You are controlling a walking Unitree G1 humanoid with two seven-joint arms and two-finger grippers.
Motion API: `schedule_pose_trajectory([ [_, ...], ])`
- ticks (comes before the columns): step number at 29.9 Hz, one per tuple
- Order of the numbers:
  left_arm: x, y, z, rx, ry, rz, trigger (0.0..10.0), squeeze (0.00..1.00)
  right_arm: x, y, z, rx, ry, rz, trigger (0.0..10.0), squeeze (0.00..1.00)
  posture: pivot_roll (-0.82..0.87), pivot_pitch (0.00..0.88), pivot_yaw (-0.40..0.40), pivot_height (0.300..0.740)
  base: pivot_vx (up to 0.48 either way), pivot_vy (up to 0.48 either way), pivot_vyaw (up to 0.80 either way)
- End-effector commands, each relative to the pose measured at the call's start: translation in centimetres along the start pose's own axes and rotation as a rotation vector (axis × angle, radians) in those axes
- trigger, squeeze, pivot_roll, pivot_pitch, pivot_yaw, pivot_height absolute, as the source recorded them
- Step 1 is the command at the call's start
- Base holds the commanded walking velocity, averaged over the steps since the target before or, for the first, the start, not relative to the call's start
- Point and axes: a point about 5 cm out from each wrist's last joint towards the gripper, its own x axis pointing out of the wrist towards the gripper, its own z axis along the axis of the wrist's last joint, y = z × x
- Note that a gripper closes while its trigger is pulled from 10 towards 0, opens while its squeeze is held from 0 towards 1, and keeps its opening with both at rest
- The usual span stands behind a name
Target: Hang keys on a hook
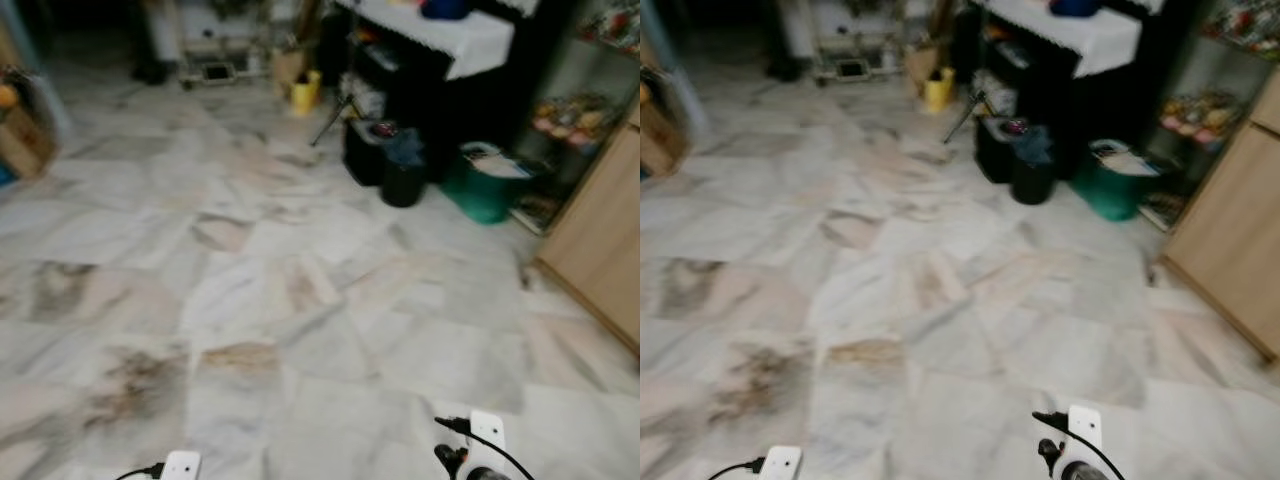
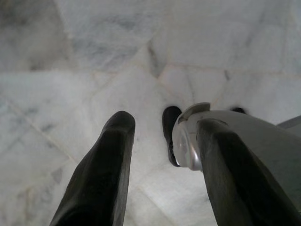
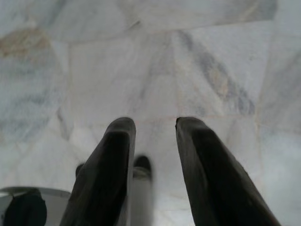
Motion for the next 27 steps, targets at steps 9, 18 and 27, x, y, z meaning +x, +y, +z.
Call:
schedule_pose_trajectory([
  [9, 0.07, -0.60, -0.14, 0.008, 0.005, -0.025, 10.0, 0.00, -0.15, -0.79, 0.26, -0.010, 0.000, -0.018, 10.0, 0.00, 0.02, 0.000, -0.059, 0.723, 0.000, 0.000, -0.75],
  [18, 0.10, -0.65, 0.00, 0.018, -0.003, -0.021, 10.0, 0.00, -0.16, -0.90, 0.35, -0.013, 0.002, -0.022, 10.0, 0.00, 0.03, 0.000, -0.065, 0.723, 0.000, -0.101, -0.74],
  [27, 0.14, -0.71, 0.03, 0.002, 0.000, -0.019, 10.0, 0.00, -0.14, -0.90, 0.49, -0.018, 0.002, -0.020, 10.0, 0.00, 0.03, 0.000, -0.072, 0.723, 0.000, -0.076, -0.74],
])
